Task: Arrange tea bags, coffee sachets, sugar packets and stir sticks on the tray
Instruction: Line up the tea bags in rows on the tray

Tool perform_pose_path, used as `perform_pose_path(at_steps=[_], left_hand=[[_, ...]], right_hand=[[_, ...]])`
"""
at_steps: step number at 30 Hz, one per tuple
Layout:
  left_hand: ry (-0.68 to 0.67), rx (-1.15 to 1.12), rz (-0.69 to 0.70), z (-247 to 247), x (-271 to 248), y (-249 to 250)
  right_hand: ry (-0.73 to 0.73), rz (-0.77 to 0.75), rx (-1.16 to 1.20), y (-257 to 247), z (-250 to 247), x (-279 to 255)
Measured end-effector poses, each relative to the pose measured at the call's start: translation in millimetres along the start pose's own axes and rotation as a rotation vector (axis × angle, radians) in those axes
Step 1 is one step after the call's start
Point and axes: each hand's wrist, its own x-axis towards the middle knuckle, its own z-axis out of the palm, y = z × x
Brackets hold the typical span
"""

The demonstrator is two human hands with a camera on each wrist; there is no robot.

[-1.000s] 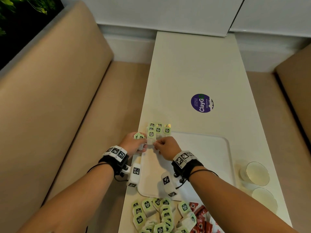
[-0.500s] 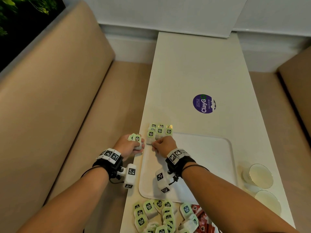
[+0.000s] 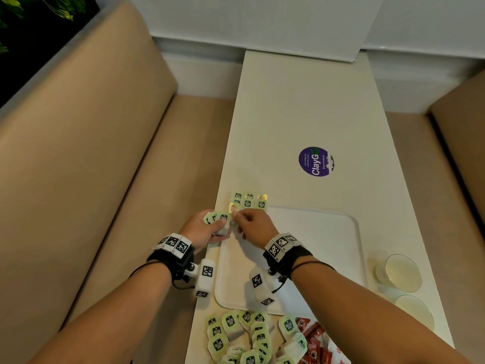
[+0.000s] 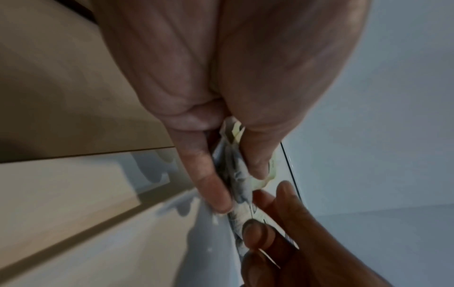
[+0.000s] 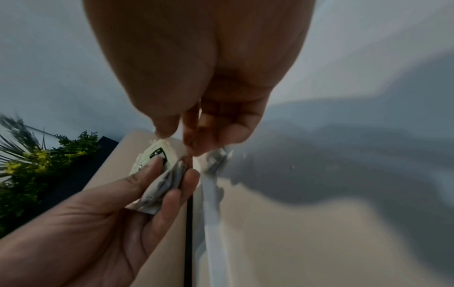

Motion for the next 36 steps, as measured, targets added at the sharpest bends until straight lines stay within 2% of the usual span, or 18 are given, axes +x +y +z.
perform_pose_path(at_steps=[3, 9, 11, 14, 16, 22, 25, 28, 30, 36], left_hand=[[-0.044, 0.009, -0.015, 5.6, -2.9, 4.0], [-0.051, 0.098, -0.052, 11.3, -7.3, 9.0], [-0.047, 0.127, -0.048, 11.6, -7.8, 8.3], [-0.043, 0.137, -0.004, 12.7, -7.6, 6.8], [-0.048, 0.147, 0.012, 13.7, -6.9, 7.2], [-0.038, 0.133, 0.027, 19.2, -3.1, 2.7], [-0.035, 0.138, 0.037, 20.5, -1.4, 0.4], [-0.022, 0.118, 0.024, 22.1, 2.0, -1.9], [-0.049, 0.131, 0.011, 20.2, 3.1, -3.2], [-0.176, 0.193, -0.012, 12.8, -0.9, -7.5]], right_hand=[[-0.058, -0.048, 0.066, -2.4, 0.3, -0.5], [0.048, -0.073, 0.040, 0.6, -5.5, 1.8], [-0.004, -0.042, 0.071, 3.1, -7.8, -0.4], [-0.133, -0.042, -0.020, 8.9, -9.7, -5.6], [-0.153, -0.048, -0.046, 12.4, -10.1, -9.0], [-0.055, -0.028, -0.058, 17.7, -17.4, -7.9], [-0.058, -0.011, -0.054, 17.2, -18.6, -8.1], [0.044, 0.021, -0.062, 19.4, -19.3, -6.2], [0.092, 0.063, -0.055, 22.4, -21.5, -4.2], [0.088, 0.139, -0.195, 25.6, -20.4, -2.6]])
